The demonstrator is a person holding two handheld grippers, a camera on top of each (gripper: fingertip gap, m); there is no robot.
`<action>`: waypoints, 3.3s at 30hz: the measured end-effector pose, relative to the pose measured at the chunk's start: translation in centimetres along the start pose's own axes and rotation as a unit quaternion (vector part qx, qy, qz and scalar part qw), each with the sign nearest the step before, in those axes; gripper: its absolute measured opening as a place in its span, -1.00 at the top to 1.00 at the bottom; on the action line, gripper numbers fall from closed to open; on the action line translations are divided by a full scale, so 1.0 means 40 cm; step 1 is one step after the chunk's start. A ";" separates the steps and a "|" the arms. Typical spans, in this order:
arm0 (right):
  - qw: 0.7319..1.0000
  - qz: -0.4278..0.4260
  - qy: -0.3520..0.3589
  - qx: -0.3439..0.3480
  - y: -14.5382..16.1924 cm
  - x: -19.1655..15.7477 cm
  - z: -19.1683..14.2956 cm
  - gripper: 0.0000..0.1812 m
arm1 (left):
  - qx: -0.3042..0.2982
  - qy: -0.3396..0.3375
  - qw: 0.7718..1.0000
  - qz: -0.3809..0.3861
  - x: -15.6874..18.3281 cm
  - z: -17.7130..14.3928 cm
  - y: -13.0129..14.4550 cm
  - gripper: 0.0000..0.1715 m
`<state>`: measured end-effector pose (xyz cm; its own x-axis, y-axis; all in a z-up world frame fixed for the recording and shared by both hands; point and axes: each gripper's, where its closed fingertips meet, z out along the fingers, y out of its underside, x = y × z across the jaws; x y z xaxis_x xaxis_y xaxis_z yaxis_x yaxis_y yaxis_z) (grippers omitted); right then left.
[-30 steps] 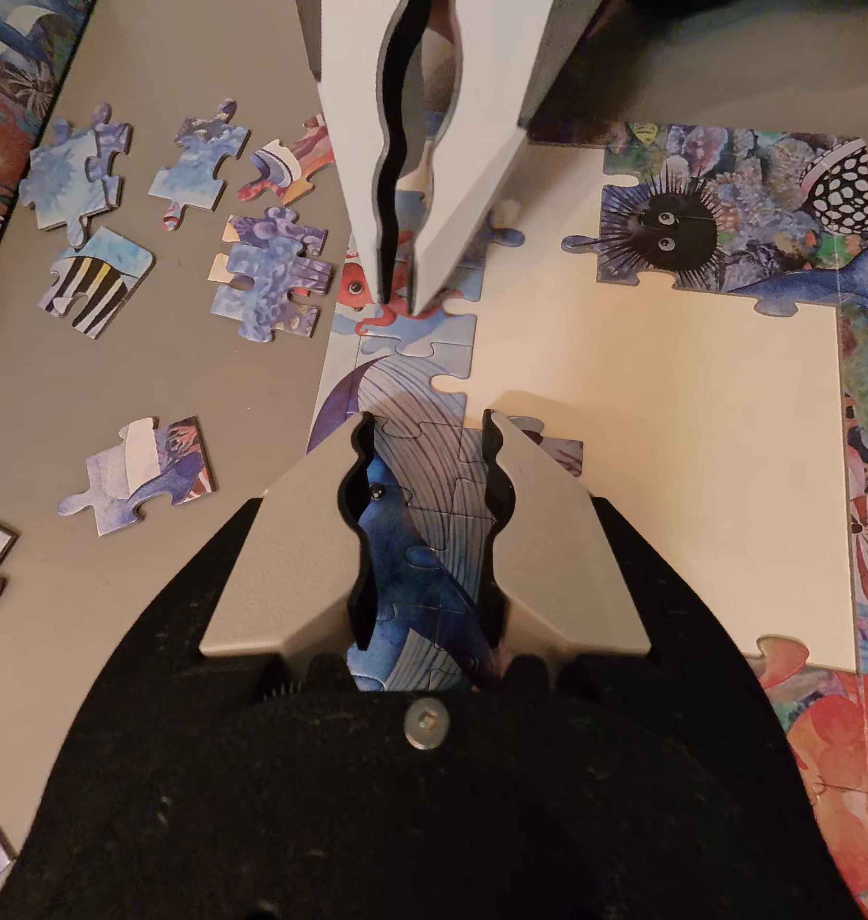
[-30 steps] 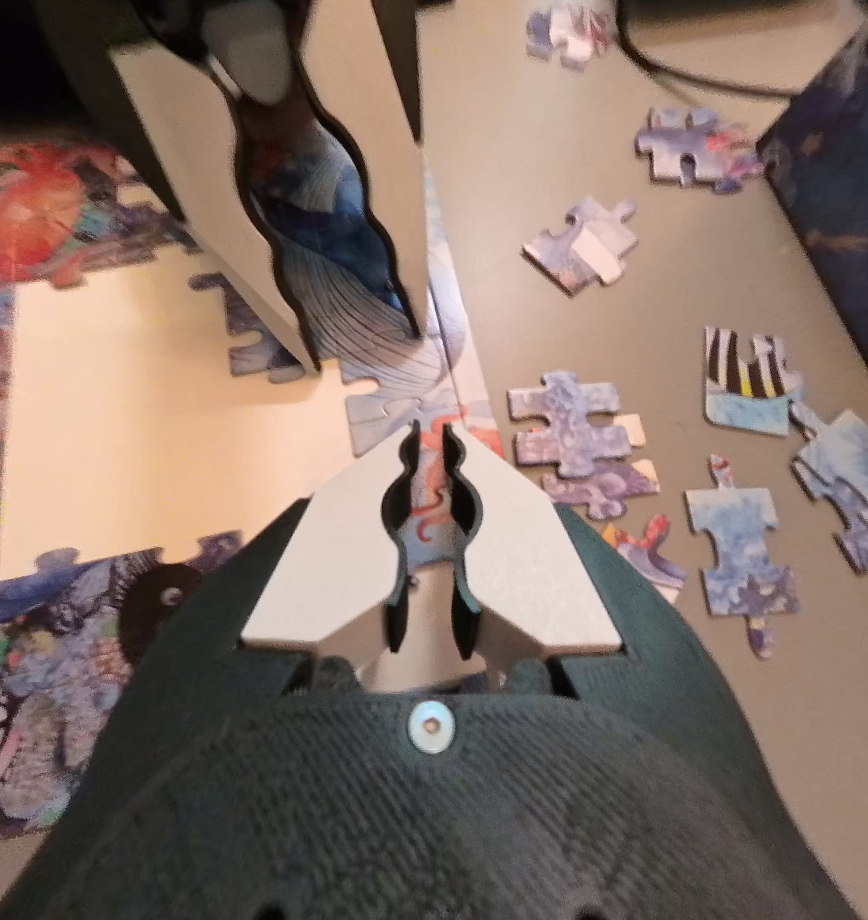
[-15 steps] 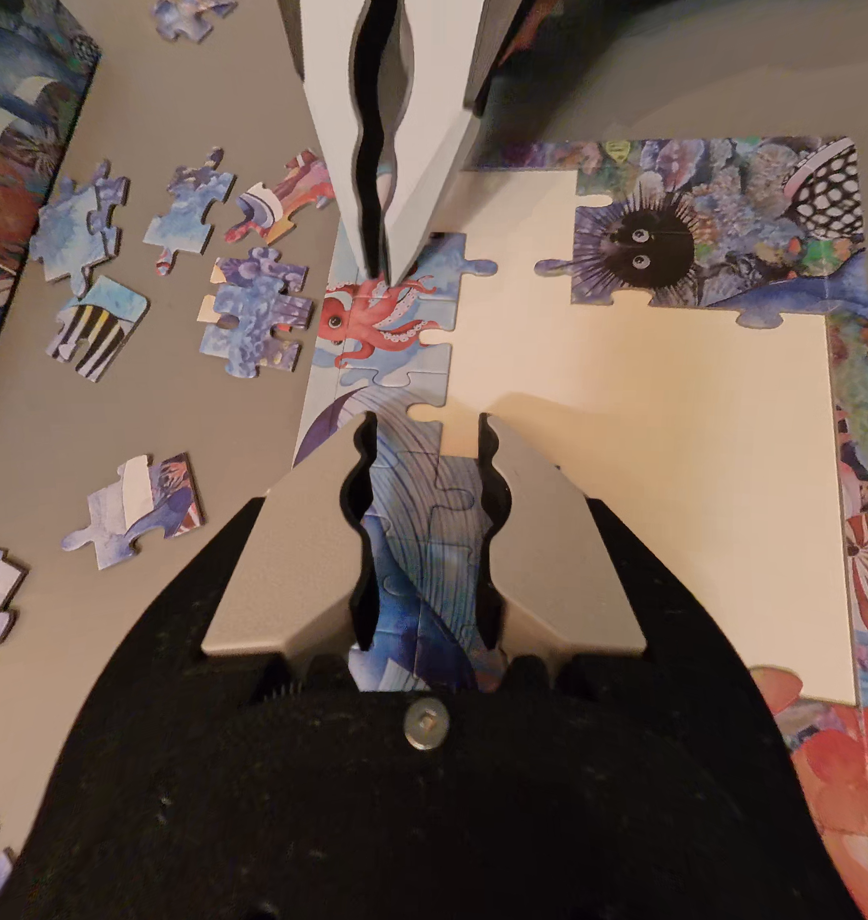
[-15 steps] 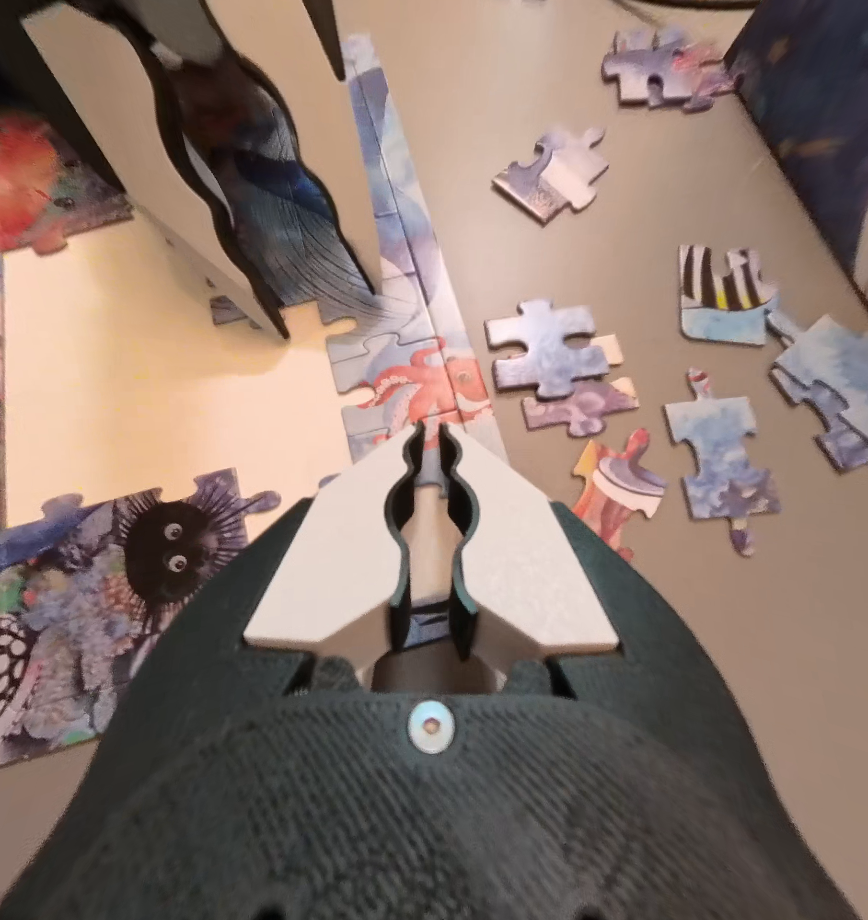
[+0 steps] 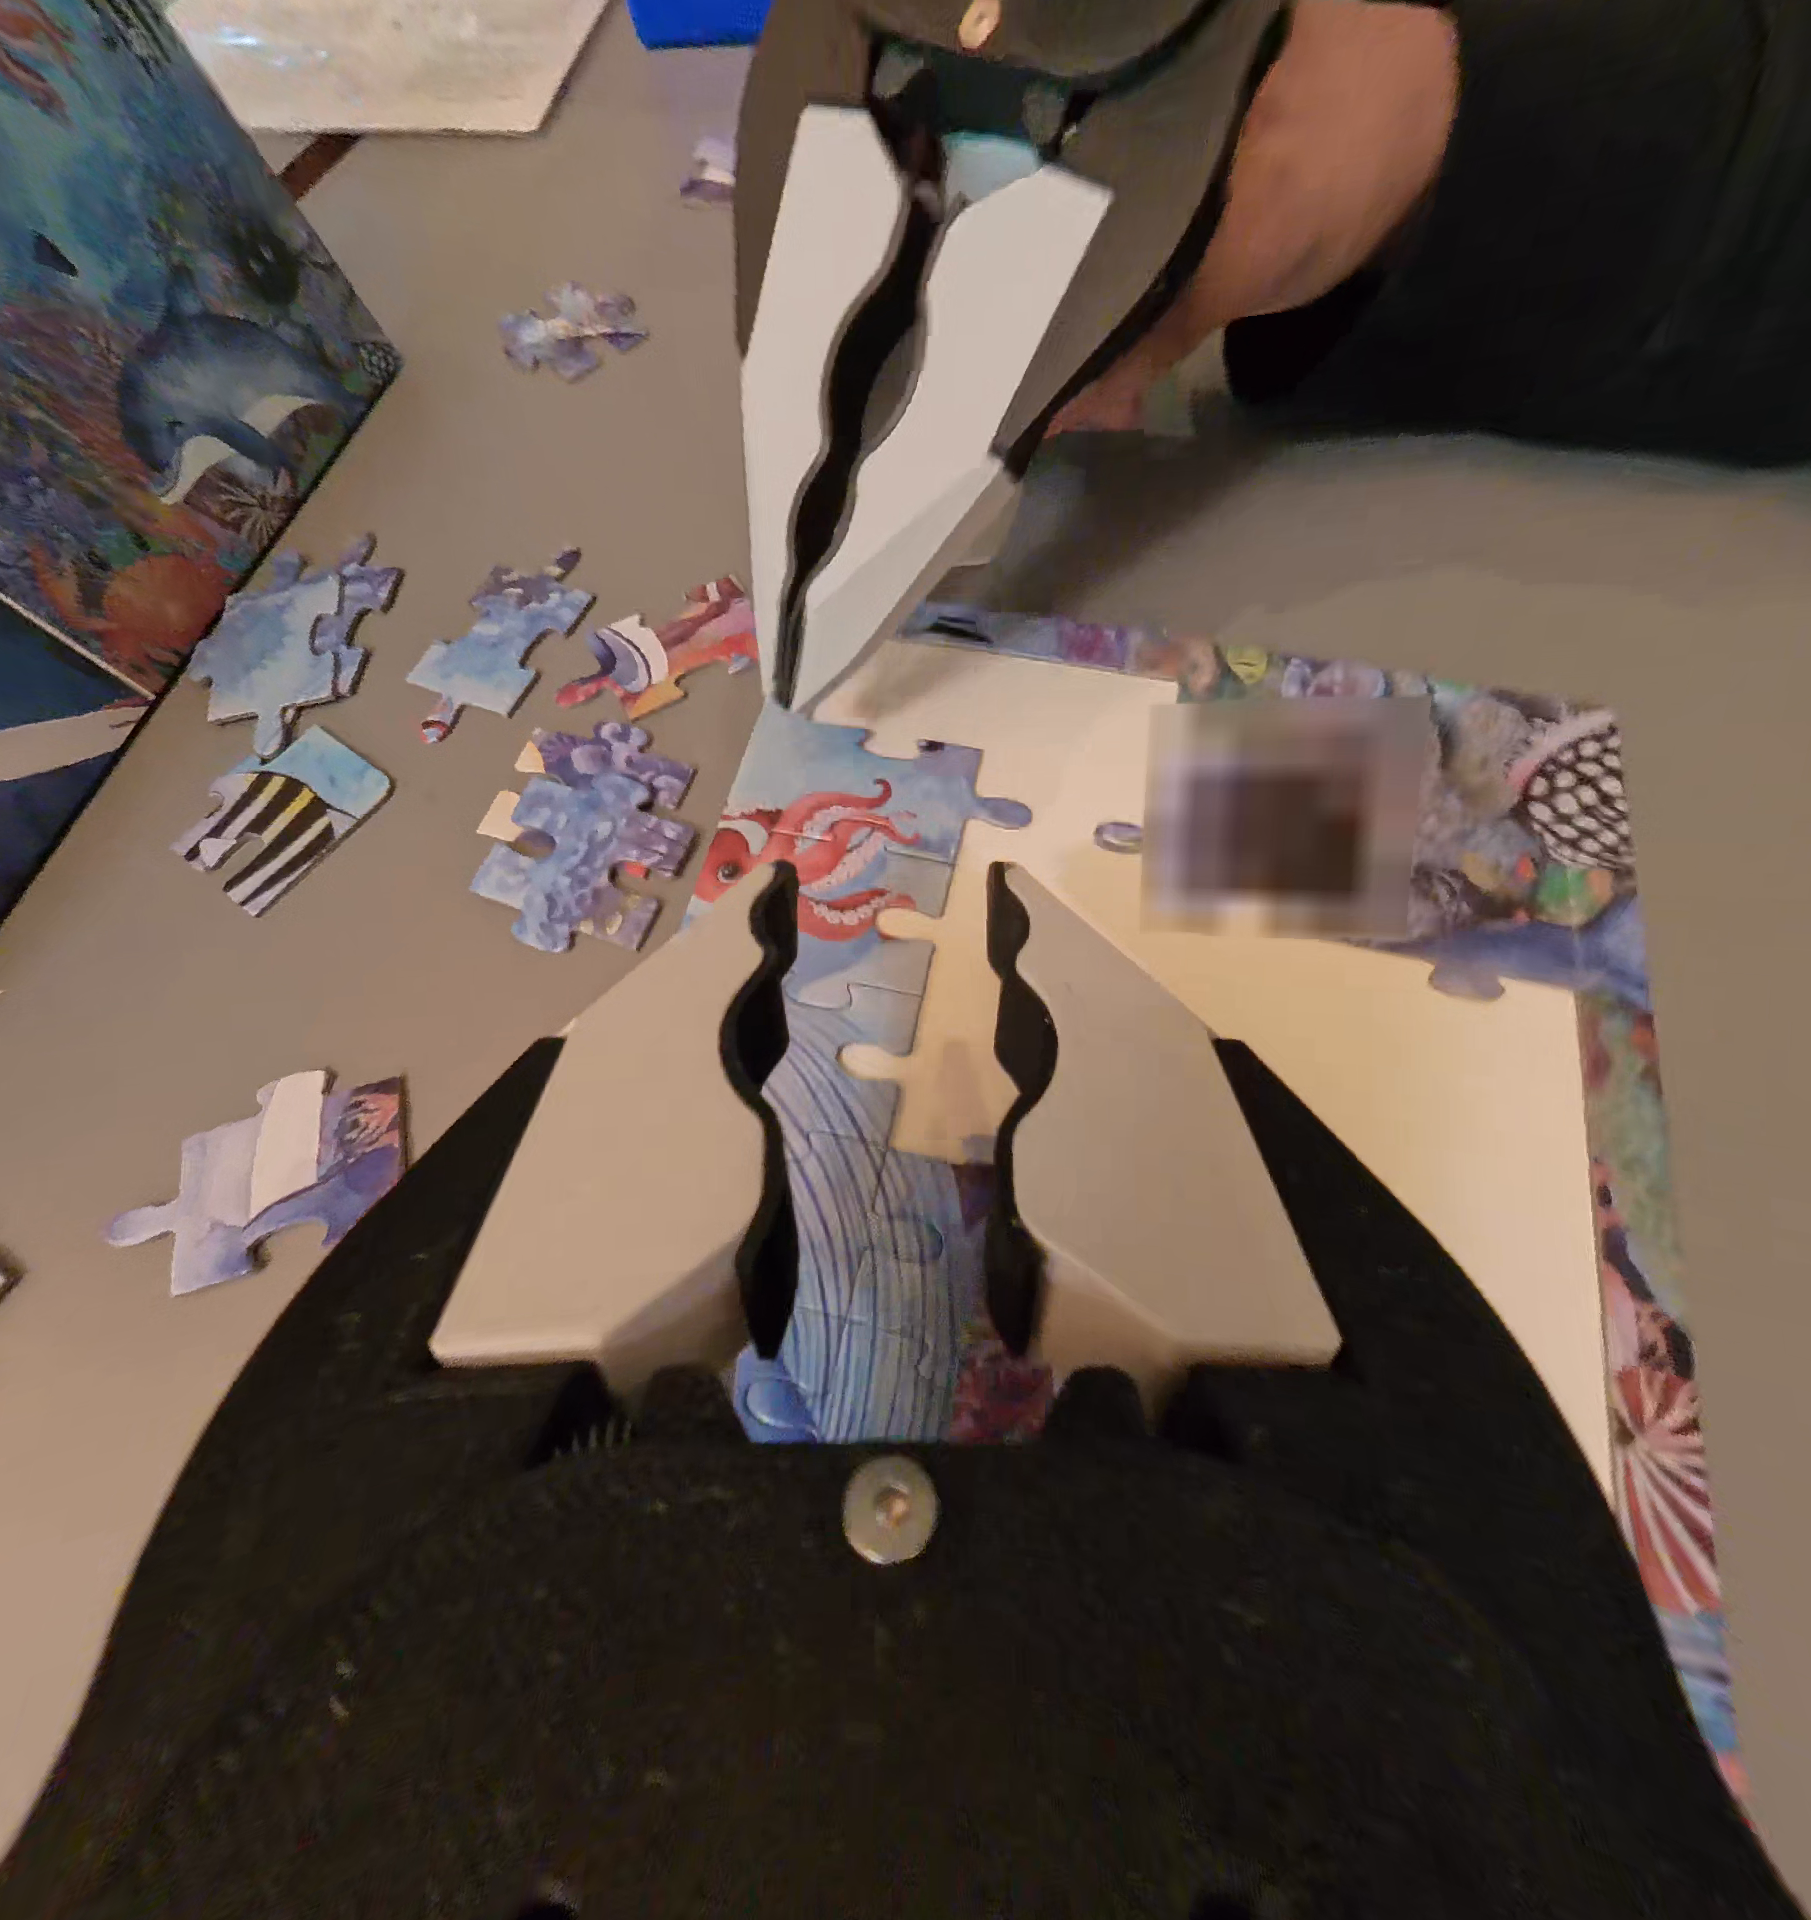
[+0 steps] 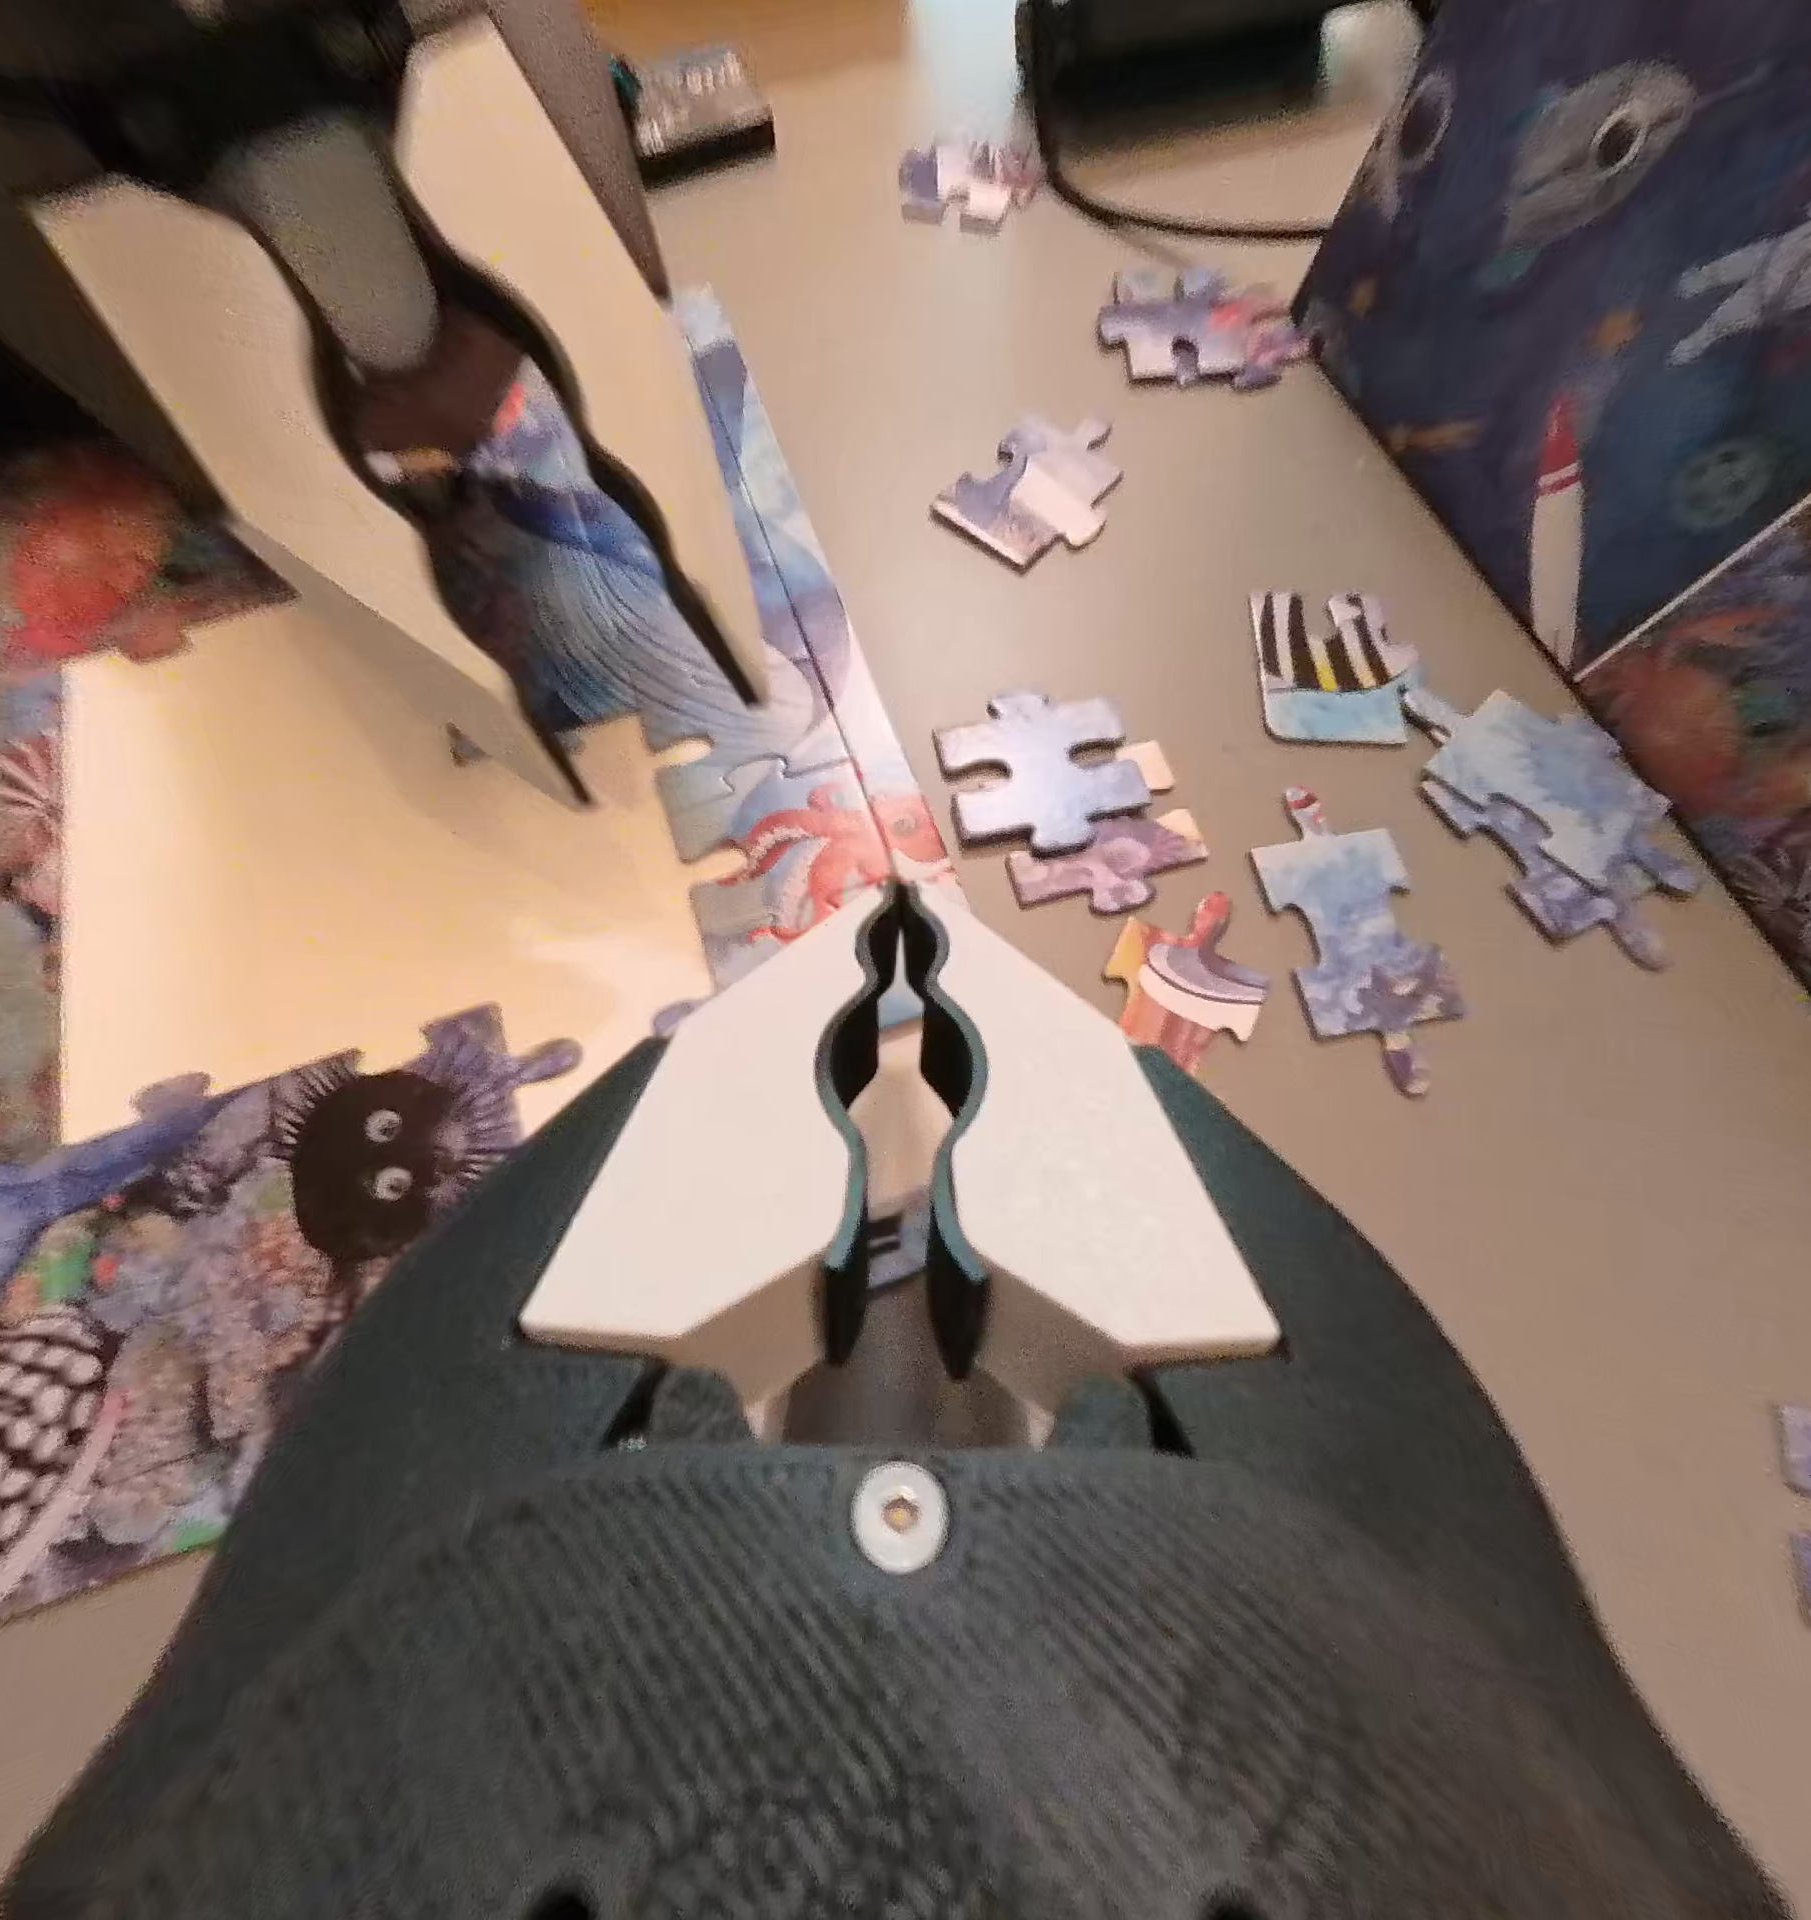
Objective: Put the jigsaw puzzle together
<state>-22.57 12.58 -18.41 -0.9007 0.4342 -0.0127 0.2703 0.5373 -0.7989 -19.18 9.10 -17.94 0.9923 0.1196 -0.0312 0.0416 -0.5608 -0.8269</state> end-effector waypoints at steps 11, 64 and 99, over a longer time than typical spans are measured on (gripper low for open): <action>0.999 0.018 -0.007 -0.036 0.058 -0.059 0.038 1.00 | -0.102 -0.042 0.993 -0.051 -0.040 0.104 0.045 1.00; 0.993 0.114 0.003 -0.029 0.060 -0.018 0.037 1.00 | -0.030 -0.061 0.997 -0.022 -0.077 0.006 0.033 1.00; 0.976 0.091 0.151 0.128 -0.031 0.109 -0.158 0.96 | 0.004 -0.239 0.971 0.023 -0.219 -0.136 -0.012 1.00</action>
<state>-24.67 18.37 -13.67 -0.6935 0.7201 -0.0213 0.2873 0.2494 -0.9248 -27.25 3.87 -14.21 0.8258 0.4616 -0.3240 -0.0053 -0.5682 -0.8229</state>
